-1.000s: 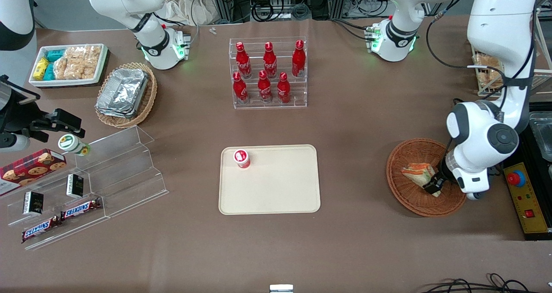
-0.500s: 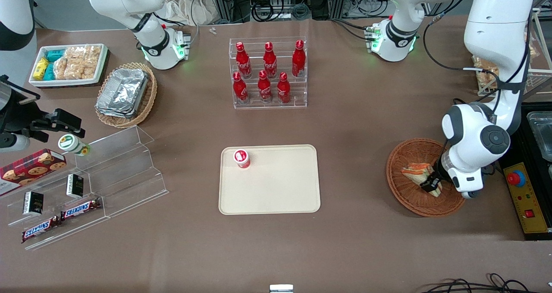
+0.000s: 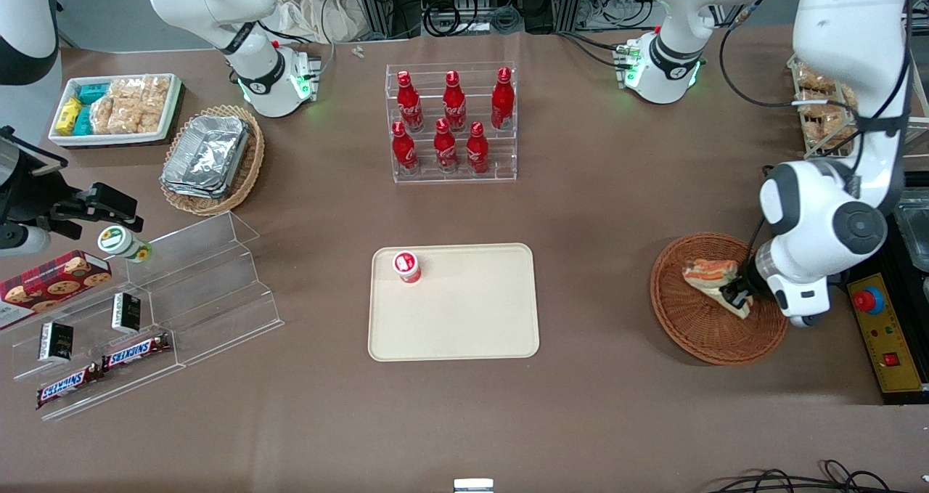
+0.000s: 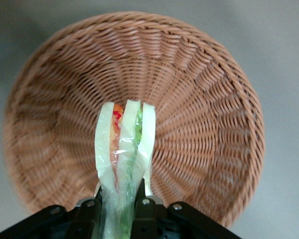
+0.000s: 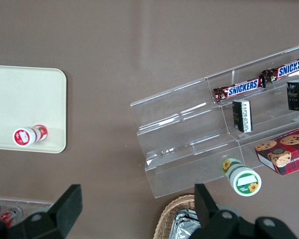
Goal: Place sandwich from basket to tray
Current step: 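Lift the sandwich and carry it over the cream tray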
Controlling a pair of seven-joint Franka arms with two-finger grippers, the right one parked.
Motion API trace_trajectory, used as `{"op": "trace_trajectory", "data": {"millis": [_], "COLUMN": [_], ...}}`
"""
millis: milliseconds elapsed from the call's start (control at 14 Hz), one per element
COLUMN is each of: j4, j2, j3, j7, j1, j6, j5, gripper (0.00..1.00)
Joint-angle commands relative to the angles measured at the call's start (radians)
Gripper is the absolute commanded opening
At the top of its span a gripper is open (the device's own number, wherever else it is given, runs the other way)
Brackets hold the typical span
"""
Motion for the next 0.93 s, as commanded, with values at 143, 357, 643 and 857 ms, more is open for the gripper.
{"op": "trace_trajectory", "data": {"millis": [143, 357, 643, 857], "j4": [0.340, 0.535, 0.585, 0.580], "j2": [-0.060, -0.063, -0.105, -0.113], "j3": [-0.007, -0.066, -0.161, -0.229], "j7": [-0.033, -0.016, 0.138, 0.295], "j1": [-0.024, -0.023, -0.023, -0.026], "j6": [-0.531, -0.736, -0.776, -0.783], "j5": [0.001, 0.003, 0.009, 0.000], "gripper": [0.00, 0.00, 0.00, 0.00]}}
